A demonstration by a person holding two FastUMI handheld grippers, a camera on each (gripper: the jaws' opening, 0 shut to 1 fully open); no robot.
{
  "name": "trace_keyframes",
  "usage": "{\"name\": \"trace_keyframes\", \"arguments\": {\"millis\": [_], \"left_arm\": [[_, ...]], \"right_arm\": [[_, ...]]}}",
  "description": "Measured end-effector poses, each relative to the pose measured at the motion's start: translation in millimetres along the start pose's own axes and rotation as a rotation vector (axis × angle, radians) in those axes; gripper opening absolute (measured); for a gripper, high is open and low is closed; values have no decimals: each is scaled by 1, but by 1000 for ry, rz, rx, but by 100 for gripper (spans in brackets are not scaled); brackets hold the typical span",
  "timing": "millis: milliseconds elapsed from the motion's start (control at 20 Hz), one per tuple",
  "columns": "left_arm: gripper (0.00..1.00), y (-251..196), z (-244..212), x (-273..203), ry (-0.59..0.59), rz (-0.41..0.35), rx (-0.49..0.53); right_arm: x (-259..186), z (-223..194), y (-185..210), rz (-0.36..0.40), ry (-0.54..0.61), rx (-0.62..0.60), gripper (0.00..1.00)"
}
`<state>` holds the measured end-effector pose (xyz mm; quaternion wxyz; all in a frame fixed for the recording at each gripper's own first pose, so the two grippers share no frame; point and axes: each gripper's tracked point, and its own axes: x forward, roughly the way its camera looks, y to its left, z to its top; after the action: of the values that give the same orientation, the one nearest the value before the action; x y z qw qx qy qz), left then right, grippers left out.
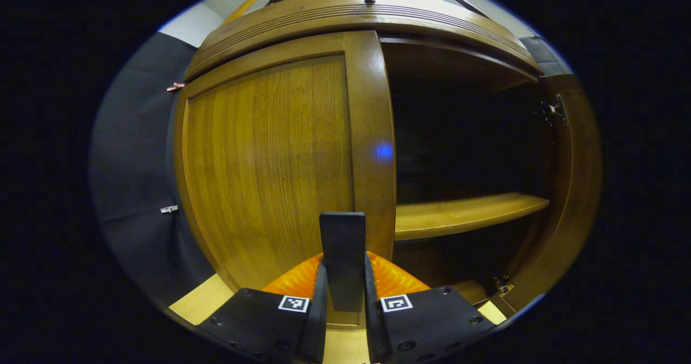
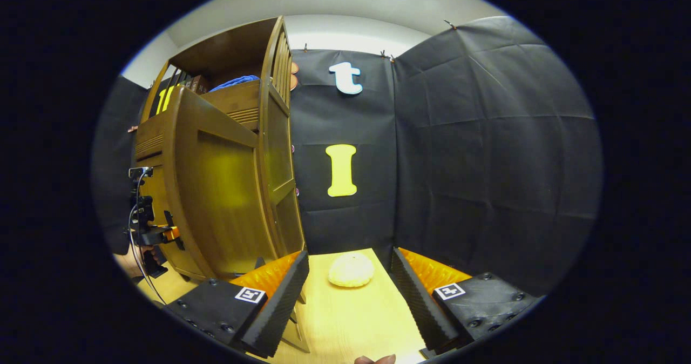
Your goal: Open the right door of the double-door shoe cabinet with the right hand, and open the left door with the left hand.
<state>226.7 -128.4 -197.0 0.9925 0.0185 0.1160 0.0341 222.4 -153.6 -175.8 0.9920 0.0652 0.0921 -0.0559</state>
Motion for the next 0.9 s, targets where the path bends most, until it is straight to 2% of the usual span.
{"name": "trace_keyframes", "arguments": {"millis": [350, 500, 700, 850, 900], "left_arm": [[31, 0, -4, -1, 40, 10, 0], [30, 0, -4, -3, 49, 7, 2], [29, 0, 0, -9, 57, -32, 5], [29, 3, 5, -13, 56, -55, 8], [29, 4, 6, -14, 57, -62, 5]], "right_arm": [[33, -9, -42, -19, 6, 70, 98], [32, -4, -51, -37, -19, 79, 98], [20, 1, -48, -57, -28, 86, 98], [4, 5, -39, -68, -52, 44, 100], [-2, 6, -36, -72, -50, 31, 98]]}}
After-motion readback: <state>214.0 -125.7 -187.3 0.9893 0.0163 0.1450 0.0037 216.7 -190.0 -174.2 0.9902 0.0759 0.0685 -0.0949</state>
